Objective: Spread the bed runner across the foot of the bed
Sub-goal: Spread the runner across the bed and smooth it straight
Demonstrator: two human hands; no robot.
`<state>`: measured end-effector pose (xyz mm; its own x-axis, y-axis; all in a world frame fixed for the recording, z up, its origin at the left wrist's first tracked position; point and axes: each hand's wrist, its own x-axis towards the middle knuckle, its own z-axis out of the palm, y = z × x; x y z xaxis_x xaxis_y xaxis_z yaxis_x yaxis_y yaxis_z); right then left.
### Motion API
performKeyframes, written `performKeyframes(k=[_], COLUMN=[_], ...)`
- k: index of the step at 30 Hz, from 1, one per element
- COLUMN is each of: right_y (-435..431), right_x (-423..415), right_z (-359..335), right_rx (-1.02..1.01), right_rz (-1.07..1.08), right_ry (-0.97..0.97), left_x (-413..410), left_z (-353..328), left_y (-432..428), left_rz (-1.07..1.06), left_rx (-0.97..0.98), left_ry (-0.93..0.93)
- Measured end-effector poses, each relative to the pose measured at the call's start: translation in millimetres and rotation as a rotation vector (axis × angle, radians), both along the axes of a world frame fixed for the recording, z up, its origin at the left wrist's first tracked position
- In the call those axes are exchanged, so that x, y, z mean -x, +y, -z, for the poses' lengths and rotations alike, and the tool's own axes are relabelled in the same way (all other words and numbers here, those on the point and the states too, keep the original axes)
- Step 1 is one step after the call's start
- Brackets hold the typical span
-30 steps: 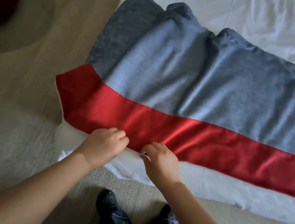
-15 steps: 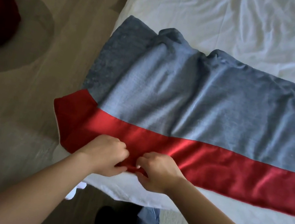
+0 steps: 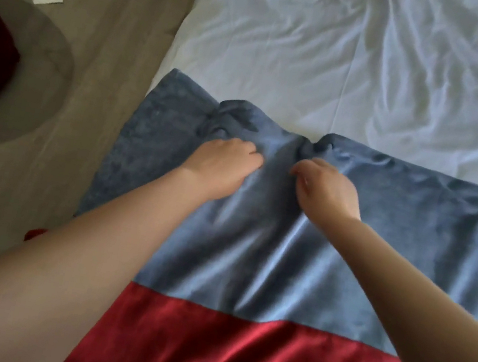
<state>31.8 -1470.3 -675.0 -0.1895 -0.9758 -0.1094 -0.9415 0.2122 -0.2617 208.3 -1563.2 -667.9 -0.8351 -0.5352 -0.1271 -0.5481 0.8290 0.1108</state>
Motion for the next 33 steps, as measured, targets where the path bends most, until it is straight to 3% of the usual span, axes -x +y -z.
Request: performKeyframes(k=[5,11,21,27,33], right_y=[-48.7,-65.7,-95.9,-110.6,-127.0], right_x=[39.4,52.8,54.6,54.0,53.9], right_z=[4.8,23.7,15.0,0.4,0.7], right_rx=[-0.030,-0.150,-0.328,-0.507,-0.409], right_rz=[0.023,0.045,0.012,0.032,0.057], right_ry=[0.022,0.004,-0.016,0.058,0.000], left_x=[59.8,96.2,63.1,44.6,36.2], left_z=[8.8,23.3,36.6,32.8,24.0], left_y=[-41.8,-60.4,-80.7,-92.5,-109.5], left_rz=[-0.021,-0.167,-0.094,-0.143,-0.131], left_rx=[0.047,-0.090,0.037,0.000,0.072], left_ry=[0.023,-0.066,-0.012,-0.066,0.014])
